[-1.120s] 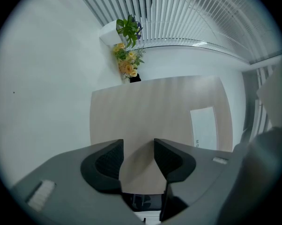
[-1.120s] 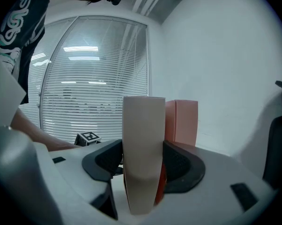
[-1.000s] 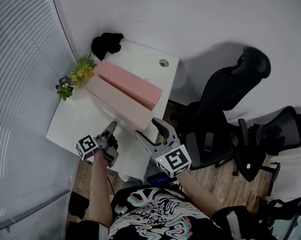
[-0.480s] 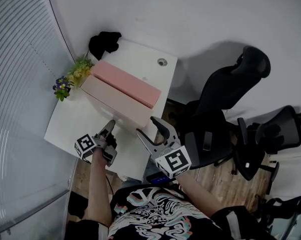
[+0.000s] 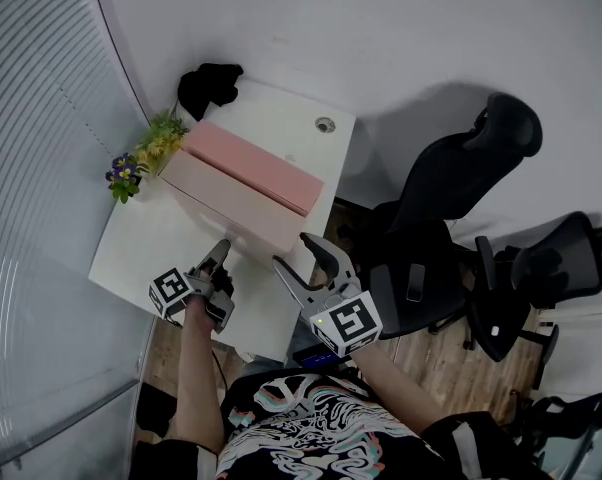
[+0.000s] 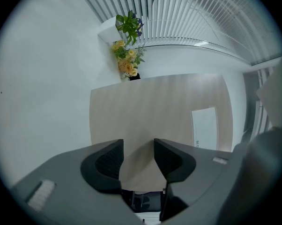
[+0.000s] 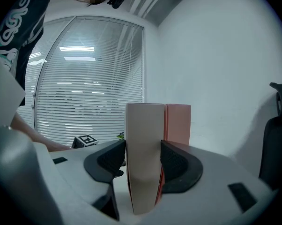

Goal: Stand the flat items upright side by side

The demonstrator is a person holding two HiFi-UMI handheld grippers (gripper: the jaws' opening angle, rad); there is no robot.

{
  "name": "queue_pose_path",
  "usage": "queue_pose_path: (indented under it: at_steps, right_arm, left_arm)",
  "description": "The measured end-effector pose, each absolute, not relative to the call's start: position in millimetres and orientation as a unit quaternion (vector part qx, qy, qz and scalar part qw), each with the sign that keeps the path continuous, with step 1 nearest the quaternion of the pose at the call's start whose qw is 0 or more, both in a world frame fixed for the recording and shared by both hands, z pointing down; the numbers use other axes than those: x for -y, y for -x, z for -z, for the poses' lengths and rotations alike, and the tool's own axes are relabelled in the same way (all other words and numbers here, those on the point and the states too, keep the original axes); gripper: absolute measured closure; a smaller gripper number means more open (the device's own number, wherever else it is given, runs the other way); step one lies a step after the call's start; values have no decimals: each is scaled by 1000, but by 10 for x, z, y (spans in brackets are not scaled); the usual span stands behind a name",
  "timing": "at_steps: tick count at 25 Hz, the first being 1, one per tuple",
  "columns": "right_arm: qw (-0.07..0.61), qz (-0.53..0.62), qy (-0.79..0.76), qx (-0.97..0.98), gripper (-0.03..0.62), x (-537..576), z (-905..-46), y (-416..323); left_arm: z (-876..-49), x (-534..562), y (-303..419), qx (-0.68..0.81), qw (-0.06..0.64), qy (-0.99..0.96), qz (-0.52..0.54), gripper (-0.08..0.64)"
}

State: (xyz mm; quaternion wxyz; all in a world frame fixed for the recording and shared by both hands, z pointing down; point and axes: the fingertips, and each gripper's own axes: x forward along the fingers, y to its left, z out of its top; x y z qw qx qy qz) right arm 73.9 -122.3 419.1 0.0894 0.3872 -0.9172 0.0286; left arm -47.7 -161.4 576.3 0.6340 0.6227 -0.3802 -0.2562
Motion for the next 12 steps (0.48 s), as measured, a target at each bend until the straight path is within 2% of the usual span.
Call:
queue_pose_path:
  at_steps: [7,12]
  right_arm:
    - [83,-32,-392,916,379,1192,-4190,-774]
    - [74,-33,-406,910,384,1166,-4142,-795]
  left_arm:
    - [-5710,1597,489,386,622,-632,256,373]
    - [-5523,1580,508,404,570,-682,217,373]
